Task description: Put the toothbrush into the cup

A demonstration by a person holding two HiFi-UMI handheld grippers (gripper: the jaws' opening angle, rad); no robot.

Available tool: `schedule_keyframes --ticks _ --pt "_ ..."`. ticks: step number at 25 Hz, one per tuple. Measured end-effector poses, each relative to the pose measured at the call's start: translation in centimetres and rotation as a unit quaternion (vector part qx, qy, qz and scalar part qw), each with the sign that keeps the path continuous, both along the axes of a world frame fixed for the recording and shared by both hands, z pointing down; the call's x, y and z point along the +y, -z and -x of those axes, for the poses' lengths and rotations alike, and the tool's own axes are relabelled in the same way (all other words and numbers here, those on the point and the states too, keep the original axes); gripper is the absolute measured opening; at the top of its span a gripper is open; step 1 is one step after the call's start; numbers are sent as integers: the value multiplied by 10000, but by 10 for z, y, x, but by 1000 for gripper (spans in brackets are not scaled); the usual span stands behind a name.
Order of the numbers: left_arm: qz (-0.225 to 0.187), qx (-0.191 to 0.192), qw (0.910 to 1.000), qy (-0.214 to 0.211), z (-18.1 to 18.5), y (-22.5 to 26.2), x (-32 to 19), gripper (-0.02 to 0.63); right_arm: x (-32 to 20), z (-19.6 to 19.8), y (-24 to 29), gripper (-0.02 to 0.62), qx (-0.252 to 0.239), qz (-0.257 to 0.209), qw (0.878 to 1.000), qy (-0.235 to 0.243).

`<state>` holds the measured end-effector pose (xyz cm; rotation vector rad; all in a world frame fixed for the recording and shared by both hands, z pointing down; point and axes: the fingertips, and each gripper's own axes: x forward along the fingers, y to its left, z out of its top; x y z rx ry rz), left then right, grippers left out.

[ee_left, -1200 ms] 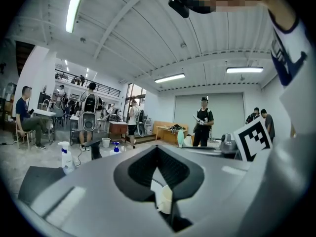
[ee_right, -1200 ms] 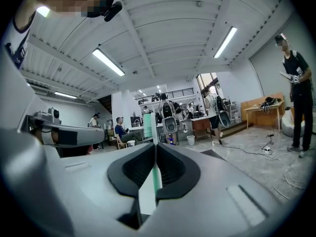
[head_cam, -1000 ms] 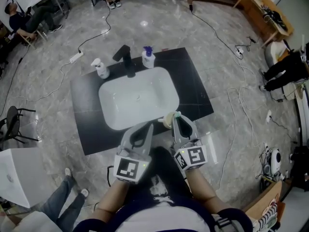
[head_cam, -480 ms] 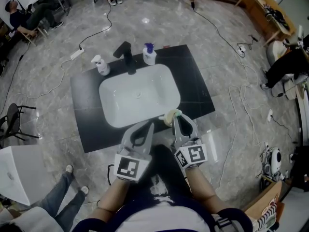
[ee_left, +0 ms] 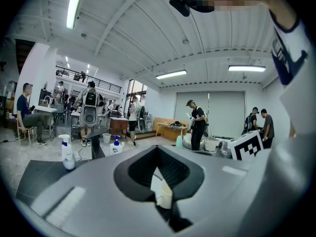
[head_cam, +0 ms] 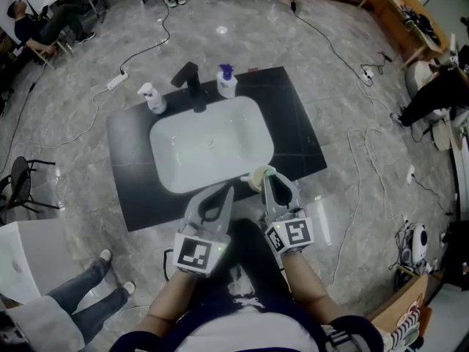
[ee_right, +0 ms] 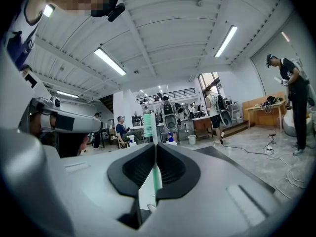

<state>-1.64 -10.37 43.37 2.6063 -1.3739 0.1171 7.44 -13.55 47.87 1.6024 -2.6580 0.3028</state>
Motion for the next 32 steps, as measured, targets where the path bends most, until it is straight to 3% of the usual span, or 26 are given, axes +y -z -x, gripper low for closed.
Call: schedule_keyframes --ticks 32 --pt "148 14 9999 68 4 -10 -16 -2 -12 6 -38 17 97 353 9991 196"
